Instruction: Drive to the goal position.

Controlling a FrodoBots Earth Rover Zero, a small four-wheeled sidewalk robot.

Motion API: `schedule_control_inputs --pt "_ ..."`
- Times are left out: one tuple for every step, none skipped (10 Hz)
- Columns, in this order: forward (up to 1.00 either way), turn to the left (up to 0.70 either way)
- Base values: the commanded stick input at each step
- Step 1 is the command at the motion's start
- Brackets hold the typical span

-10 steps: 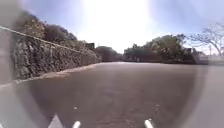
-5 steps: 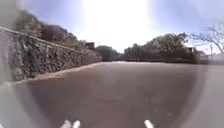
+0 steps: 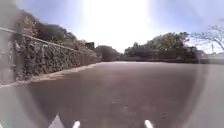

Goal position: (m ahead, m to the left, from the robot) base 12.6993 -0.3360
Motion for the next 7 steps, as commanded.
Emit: schedule_control_inputs --pt "0.7 0.0" --pt "0.7 0.0" --pt "0.7 0.0" --pt "0.7 0.0" --pt "0.7 0.0" --pt "0.7 0.0" --pt "0.7 0.0"
